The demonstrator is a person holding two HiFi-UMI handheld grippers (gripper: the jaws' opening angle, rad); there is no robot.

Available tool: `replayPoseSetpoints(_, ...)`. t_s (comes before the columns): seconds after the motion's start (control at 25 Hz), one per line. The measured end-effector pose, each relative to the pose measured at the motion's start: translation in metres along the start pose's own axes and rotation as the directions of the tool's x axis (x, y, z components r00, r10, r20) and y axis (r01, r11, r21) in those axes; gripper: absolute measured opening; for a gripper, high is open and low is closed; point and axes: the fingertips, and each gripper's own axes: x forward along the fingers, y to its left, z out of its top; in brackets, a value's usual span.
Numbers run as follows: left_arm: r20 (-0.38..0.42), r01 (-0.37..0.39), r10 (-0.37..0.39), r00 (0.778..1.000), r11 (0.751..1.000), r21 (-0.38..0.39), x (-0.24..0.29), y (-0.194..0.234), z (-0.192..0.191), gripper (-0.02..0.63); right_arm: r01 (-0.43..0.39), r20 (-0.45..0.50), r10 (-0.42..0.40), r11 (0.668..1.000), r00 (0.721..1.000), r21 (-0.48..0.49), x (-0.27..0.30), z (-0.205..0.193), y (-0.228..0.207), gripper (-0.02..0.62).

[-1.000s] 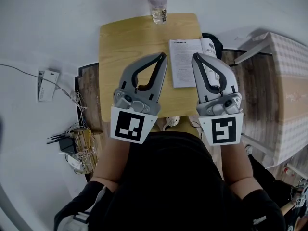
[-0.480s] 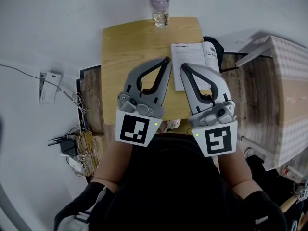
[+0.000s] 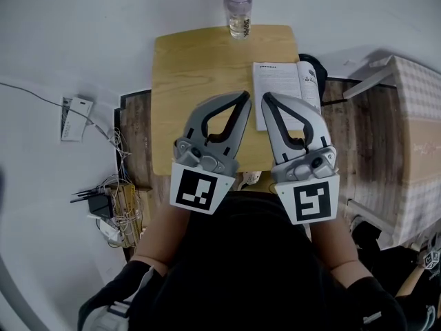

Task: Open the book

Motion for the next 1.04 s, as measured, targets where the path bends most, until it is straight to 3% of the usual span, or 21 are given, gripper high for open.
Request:
replayPoseSetpoints(0.4,-0.010,0.008,-0.008,1.000,1.000,-0.008,-0.003,-0.002,-0.002,0.009,0.014,-0.047,-0.014,1.000,0.999,0.000,0.000,-0.014,0.000,0.028)
replayPoseSetpoints(1.04,-0.021,-0.020,0.020,1.000,1.000,-0.001,-0.007,0.002,-0.004,0.009,0.002,-0.043,-0.002,1.000,0.999,-0.006,-0.001,-0.017,0.004,0.028)
